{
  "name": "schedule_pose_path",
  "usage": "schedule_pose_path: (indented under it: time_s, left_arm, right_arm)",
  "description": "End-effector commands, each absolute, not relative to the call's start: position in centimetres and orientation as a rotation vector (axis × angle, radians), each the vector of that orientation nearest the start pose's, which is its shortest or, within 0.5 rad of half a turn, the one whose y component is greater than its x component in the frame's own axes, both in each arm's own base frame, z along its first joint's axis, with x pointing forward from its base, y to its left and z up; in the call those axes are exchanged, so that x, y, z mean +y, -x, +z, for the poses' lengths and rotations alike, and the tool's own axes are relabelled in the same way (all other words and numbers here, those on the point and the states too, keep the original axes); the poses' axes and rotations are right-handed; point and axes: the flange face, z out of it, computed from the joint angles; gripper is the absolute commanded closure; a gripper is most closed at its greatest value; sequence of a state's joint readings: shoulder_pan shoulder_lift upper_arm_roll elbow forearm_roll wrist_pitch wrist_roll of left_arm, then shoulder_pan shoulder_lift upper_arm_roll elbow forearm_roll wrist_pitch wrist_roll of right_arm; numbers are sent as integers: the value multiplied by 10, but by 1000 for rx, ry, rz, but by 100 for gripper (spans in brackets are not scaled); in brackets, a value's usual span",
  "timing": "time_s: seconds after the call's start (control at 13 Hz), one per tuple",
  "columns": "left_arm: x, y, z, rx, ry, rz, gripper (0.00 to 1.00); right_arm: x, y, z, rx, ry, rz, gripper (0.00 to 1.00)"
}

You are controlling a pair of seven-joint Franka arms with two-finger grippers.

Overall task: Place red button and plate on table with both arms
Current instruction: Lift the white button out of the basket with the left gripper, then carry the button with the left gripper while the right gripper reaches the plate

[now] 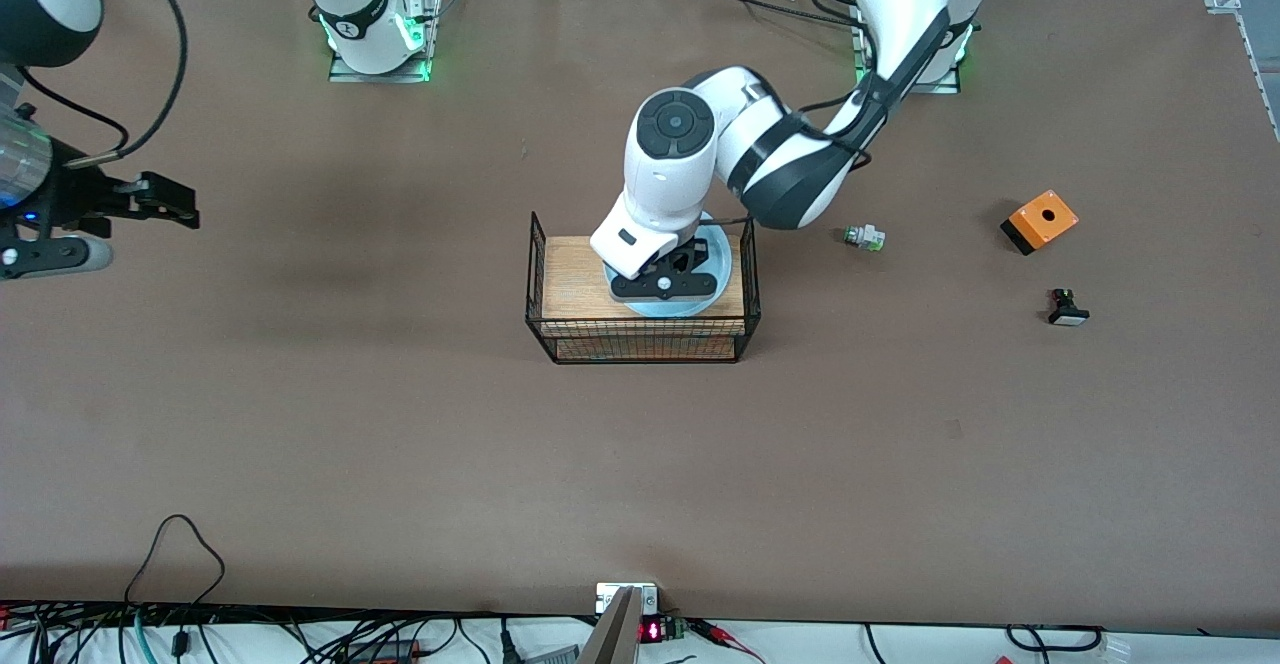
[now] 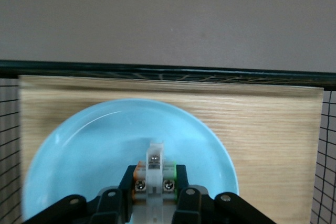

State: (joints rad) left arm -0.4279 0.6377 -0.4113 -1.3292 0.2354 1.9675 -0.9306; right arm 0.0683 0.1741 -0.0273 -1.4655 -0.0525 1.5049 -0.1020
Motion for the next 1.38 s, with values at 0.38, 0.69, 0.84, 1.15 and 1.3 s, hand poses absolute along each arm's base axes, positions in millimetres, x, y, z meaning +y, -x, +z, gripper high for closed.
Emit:
schedule_pose_path:
  time_s: [0.38, 0.69, 0.84, 1.15, 1.3]
  left_arm:
    - [-362, -566, 498, 9, 3088, 99, 76]
    - [-227, -600, 532, 248, 3105, 251, 76]
    - [-151, -616, 523, 296, 3097, 341, 76]
    - [-81, -643, 452, 223, 3003, 367, 76]
    - [-72, -648, 393, 228, 3001, 337, 78]
  right_arm:
    - [92, -588, 600, 407, 3145, 206, 0]
    - [140, -578, 600, 870, 3043, 226, 0]
    - [177, -569, 599, 957, 3029, 223, 0]
    - [220, -567, 590, 1239, 2883, 235, 0]
    - [234, -568, 589, 1401, 2799, 209, 0]
